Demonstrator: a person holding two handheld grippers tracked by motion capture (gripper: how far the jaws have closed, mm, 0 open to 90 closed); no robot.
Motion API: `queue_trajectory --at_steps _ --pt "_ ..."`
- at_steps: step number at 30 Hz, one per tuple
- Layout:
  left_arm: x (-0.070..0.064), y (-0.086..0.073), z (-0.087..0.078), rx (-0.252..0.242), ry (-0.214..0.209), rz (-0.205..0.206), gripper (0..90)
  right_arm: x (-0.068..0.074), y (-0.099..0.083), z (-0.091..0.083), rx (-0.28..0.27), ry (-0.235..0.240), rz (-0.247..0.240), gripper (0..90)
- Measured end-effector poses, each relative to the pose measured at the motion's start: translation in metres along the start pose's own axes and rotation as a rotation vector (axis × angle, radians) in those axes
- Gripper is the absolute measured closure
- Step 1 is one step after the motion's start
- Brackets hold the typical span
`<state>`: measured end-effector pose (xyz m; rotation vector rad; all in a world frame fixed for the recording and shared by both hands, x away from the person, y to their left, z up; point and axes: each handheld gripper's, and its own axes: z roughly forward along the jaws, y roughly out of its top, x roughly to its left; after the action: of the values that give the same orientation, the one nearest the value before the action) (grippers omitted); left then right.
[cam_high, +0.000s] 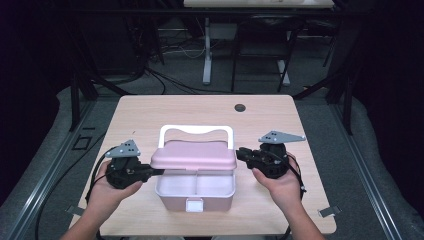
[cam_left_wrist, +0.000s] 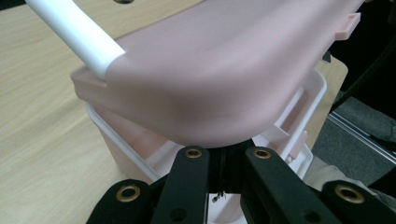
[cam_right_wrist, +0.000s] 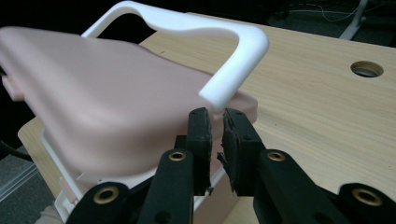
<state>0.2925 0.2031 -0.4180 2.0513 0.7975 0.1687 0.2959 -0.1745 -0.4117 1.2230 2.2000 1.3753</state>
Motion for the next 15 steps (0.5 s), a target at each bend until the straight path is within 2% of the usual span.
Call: queue_trajectory --at_steps 5,6,7,10,11,13,15 --pt "0.004 0.011 -0.002 -0.006 0.011 -0.002 89.9 -0.001 -0.006 -0.002 0.005 0.004 0.002 86.9" --pt "0.004 0.013 -0.003 -0.008 0.013 0.0 89.9 0.0 -0.009 -0.003 0.009 -0.017 -0.001 88.3" --pt "0.005 0.015 -0.003 -0.008 0.015 -0.002 89.9 0.0 -0.009 -0.003 0.009 -0.017 -0.001 88.3" --pt "0.006 0.02 -0.003 -0.016 0.023 -0.006 89.9 0.001 -0.012 -0.004 0.008 0.014 0.001 90.0" --pt "0.007 0.021 -0.003 -0.021 0.029 -0.01 89.9 0.002 -0.013 -0.004 0.006 0.0 -0.003 90.0" --pt "0.008 0.025 -0.003 -0.031 0.039 -0.011 89.9 0.004 -0.017 -0.003 0.013 0.015 -0.011 90.0" --pt "0.009 0.027 -0.004 -0.031 0.038 -0.012 89.9 0.006 -0.02 -0.001 0.016 0.011 -0.017 90.0"
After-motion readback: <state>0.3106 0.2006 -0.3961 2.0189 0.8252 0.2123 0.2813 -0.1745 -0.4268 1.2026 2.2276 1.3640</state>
